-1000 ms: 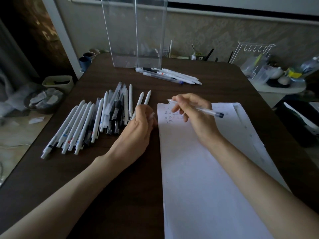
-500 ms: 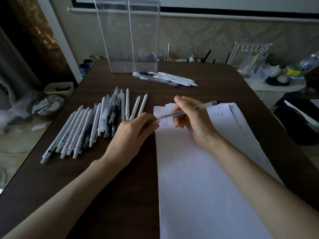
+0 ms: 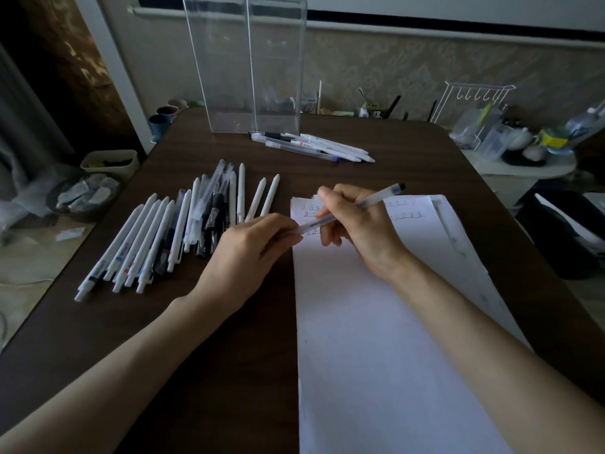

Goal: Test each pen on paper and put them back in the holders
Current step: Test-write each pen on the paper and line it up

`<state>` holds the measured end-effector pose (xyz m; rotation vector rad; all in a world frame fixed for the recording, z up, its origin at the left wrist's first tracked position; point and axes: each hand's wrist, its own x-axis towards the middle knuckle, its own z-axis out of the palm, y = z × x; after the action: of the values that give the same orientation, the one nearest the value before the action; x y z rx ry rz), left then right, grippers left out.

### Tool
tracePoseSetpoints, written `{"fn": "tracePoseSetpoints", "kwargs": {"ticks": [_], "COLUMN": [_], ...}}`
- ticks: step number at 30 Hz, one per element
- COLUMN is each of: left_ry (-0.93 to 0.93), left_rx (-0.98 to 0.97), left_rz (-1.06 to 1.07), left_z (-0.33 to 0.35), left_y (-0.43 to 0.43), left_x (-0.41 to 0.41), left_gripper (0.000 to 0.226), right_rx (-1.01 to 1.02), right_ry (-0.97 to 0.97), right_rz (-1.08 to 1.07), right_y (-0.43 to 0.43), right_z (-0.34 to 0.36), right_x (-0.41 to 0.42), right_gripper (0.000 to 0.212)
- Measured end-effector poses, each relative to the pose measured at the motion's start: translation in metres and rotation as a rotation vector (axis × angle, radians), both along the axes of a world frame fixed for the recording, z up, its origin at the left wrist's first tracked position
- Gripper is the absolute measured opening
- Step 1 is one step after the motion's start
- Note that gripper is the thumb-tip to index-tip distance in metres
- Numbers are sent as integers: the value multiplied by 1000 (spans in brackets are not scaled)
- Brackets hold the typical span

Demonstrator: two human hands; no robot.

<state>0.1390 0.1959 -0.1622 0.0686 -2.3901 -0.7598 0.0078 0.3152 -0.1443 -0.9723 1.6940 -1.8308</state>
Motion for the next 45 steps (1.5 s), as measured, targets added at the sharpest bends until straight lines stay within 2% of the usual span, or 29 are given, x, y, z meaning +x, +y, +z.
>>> {"fn": "tracePoseSetpoints", "kwargs": {"ticks": [7,10,13,15,18,22,25,30,32,34,37,40,44,45], "left_ry": [45,28,54,39,-73,-219,-295,-288,-228,-181,-148,-144,-130,-137], "left_rx": [-185,-119,-19,-65,-84,-138,-184,-233,-228,-198,-228,-318,-249,-206], "left_rz": [34,105,288,434,623,707,731,760,706,600,424,318,140,81], "left_z": [0,2,7,8,4,-2,-5,-5,-4,-5,-4,-2,1,2], "left_y": [0,1,-7,-17,-31,-36,-37,-36,-35,-33,-27,-20,-5,2], "left_x": [2,1,0,3,8,7,6,4,4,3,-1,-4,-4,-3], "left_gripper": [31,25,11,12,14,20,28,40,41,44,52,46,41,41], "right_rx": [69,104,135,191,283,575,719,782,715,558,456,437,110,78], "right_ry": [-75,-146,-135,-8,353,822,927,980,949,828,761,684,56,-2], "right_rz": [-40,11,113,26,-257,-340,-341,-395,-406,-352,-104,37,81,89], "right_y": [-4,-9,-25,-41,-69,-92,-95,-94,-88,-72,-33,4,28,30], "right_z": [0,9,23,25,20,0,-11,-17,-11,0,19,26,28,25], "right_x": [9,4,-4,-18,-54,-101,-114,-113,-108,-93,-54,-20,2,5], "right_gripper": [33,33,40,30,10,22,26,13,11,8,8,9,5,5]}}
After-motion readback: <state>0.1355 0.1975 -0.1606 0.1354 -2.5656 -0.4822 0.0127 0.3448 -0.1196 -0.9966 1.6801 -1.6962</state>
